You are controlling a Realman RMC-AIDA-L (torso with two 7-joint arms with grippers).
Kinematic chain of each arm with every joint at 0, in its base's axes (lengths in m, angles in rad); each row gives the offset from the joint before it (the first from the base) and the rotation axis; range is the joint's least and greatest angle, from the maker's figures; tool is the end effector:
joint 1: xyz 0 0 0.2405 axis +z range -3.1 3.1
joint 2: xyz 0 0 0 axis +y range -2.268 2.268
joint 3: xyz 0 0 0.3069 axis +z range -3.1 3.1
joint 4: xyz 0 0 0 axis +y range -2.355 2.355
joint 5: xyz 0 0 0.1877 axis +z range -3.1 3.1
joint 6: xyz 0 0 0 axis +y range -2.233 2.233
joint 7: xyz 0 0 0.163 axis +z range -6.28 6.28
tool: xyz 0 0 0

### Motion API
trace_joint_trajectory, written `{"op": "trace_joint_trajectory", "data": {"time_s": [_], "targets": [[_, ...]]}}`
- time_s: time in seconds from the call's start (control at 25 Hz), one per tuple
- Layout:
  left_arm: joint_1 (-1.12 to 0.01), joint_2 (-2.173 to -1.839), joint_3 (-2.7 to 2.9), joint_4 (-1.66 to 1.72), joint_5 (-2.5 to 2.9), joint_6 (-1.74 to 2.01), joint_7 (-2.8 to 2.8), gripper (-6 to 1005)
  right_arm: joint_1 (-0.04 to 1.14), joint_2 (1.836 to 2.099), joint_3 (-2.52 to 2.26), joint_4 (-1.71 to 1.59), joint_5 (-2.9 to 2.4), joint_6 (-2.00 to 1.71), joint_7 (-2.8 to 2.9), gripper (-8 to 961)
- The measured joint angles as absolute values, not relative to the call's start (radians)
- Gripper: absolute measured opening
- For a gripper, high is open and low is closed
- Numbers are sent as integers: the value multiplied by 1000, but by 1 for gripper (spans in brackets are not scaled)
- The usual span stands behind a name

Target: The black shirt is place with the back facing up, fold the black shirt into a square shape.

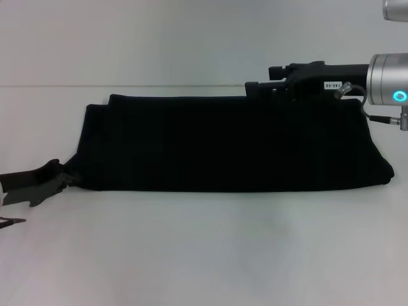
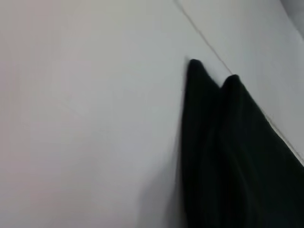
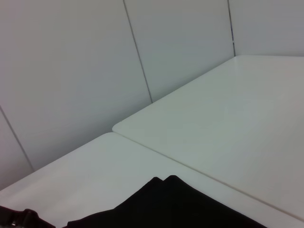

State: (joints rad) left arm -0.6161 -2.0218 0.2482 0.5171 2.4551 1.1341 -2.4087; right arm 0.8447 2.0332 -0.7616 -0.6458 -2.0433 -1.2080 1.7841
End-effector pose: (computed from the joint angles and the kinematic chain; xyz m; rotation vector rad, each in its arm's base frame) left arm -0.3757 0.3855 -0.0118 -1.6493 -2.0021 -0.6199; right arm 0.1947 0.4632 -0.0265 -2.5638 0.7709 0.5677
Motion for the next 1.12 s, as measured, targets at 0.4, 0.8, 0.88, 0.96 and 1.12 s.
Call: {"op": "trace_joint_trajectory", "data": {"time_s": [0.4,0.8,0.88,0.96,1.12], "targets": [[-569,-2020,225,584,2454,1170,-2139,21,841,2053,-748,-640,-2041,-1171,1783,868],[-452,-2005,223,804,2459,1282,-2082,22,841,2080,-753,-636,-1980,-1105,1783,869],[-423,-1999,222,848,2461,1300,-2083,23,841,2083,-750,-636,-1977,-1098,1783,869],[-408,-1994,217,875,2462,1310,-2086,23,839,2084,-749,-635,-1977,-1090,1782,869],[-411,-1981,211,894,2463,1367,-2088,22,826,2086,-749,-634,-1976,-1079,1782,868]]}}
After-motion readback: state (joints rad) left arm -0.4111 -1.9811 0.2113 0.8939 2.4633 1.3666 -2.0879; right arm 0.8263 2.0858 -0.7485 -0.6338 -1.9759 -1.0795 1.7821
